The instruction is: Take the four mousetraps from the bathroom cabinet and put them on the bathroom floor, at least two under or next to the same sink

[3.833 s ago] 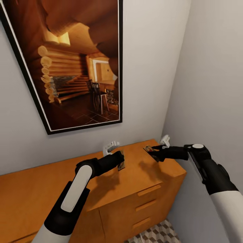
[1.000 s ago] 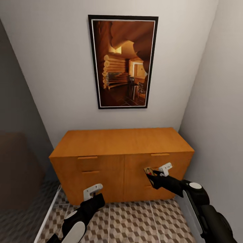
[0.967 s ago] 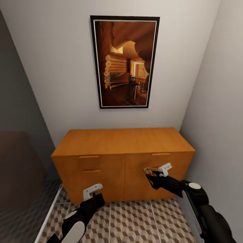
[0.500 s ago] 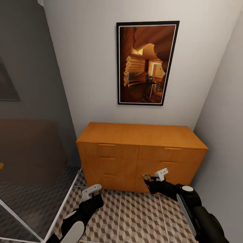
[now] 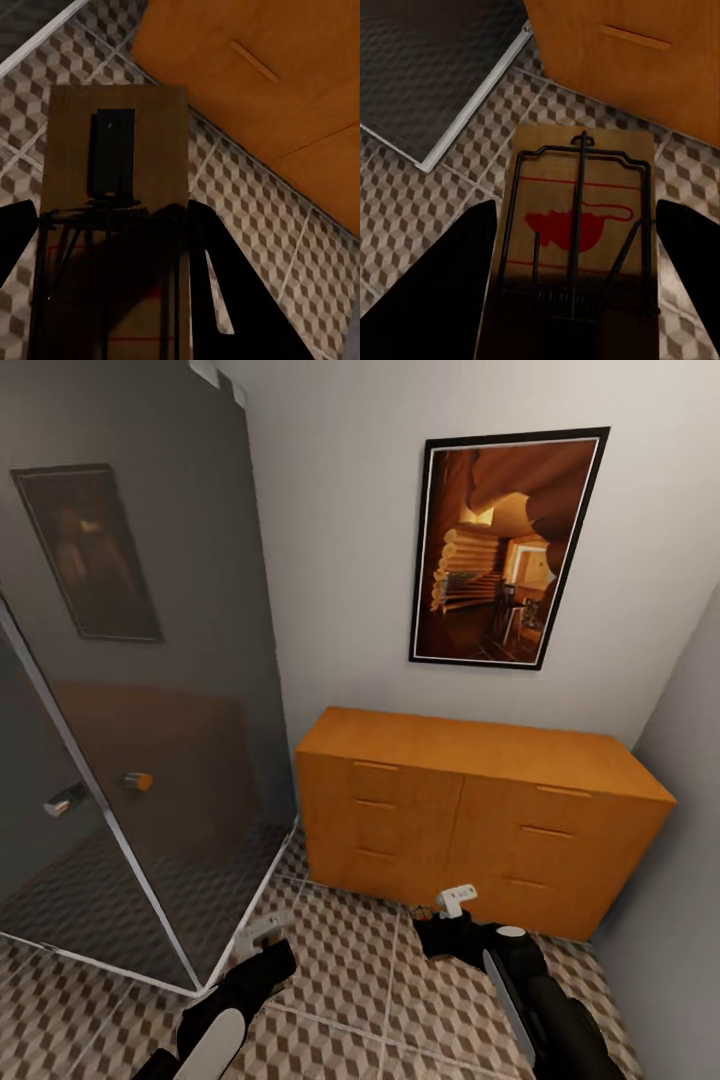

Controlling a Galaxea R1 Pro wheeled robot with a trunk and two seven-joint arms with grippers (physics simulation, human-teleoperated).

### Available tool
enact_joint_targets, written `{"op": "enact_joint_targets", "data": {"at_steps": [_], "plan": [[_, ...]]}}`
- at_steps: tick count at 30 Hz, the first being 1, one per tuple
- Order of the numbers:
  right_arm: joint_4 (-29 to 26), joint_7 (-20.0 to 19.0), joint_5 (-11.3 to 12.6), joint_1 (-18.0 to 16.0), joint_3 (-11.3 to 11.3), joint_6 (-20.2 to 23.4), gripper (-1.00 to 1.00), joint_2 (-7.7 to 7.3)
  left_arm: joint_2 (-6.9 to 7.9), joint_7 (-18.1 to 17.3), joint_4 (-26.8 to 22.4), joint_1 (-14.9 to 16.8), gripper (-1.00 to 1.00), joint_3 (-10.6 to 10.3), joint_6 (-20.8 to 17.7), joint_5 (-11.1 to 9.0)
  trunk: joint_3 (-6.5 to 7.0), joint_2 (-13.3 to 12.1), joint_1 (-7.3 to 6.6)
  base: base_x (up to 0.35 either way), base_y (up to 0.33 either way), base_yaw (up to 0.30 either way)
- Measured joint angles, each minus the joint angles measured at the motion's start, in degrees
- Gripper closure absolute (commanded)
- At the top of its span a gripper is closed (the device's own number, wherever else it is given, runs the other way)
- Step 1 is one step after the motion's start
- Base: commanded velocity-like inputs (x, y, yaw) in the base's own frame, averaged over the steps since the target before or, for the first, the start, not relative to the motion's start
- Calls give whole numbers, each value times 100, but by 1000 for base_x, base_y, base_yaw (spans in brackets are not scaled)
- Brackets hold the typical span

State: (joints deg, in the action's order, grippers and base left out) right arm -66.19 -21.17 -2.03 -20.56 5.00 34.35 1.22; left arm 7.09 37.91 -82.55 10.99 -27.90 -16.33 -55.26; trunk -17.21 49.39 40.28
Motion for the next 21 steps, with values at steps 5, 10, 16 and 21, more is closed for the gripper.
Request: {"op": "enact_joint_targets", "data": {"at_steps": [5, 10, 16, 21], "plan": [[90, 59, 3, -14, -4, 1, 100, 16, 25, -11, 63, 0, 100, 7, 60, -3, 0, 0, 0, -17, 292, 289], [480, 70, 7, -195, -10, -6, 100, 18, 85, 4, 112, -138, 100, 489, 158, -8, 0, 0, 0, -2, 298, 289], [572, 102, 7, -251, -9, -8, 100, 25, 88, -35, 361, -337, 100, 1203, 144, -28, 0, 0, 0, 0, 299, 289], [580, 311, 8, -255, -4, -9, 100, 73, 83, -45, 470, -349, 100, 1258, 139, -33, 0, 0, 0, -2, 299, 289]]}}
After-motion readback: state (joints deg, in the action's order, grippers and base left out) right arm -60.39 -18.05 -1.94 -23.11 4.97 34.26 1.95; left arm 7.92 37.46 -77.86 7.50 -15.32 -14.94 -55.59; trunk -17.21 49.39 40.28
